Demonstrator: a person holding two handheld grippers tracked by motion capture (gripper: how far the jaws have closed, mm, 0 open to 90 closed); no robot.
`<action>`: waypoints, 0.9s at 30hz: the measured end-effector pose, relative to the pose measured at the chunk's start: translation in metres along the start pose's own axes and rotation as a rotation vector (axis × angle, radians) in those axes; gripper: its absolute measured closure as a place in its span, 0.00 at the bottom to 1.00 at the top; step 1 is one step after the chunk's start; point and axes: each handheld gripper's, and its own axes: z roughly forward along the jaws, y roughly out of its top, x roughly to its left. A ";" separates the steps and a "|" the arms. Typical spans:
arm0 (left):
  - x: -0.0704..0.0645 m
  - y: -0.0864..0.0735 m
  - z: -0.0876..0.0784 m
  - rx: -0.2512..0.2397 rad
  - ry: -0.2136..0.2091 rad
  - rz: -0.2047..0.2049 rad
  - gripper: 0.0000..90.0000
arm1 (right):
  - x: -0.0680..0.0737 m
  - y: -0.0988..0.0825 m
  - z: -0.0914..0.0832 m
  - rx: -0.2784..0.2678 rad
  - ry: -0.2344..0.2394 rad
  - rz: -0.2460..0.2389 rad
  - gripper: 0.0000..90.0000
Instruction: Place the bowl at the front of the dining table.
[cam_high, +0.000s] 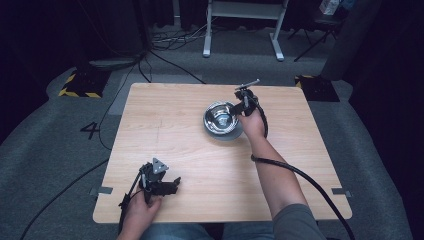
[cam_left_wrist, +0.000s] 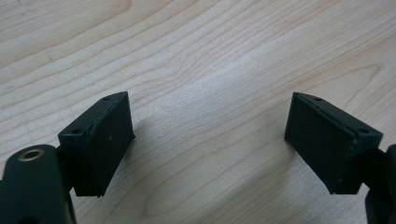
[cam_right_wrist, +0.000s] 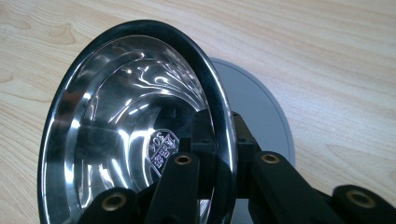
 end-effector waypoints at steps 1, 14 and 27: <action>0.000 0.000 0.000 0.000 0.000 0.000 0.17 | 0.000 -0.001 0.001 0.002 0.004 0.007 0.94; 0.000 0.000 0.000 0.000 0.000 0.001 0.17 | -0.003 -0.003 0.005 0.006 0.018 0.030 0.88; 0.000 0.000 0.000 0.000 -0.002 -0.002 0.17 | -0.007 -0.006 0.003 -0.030 -0.016 0.030 0.61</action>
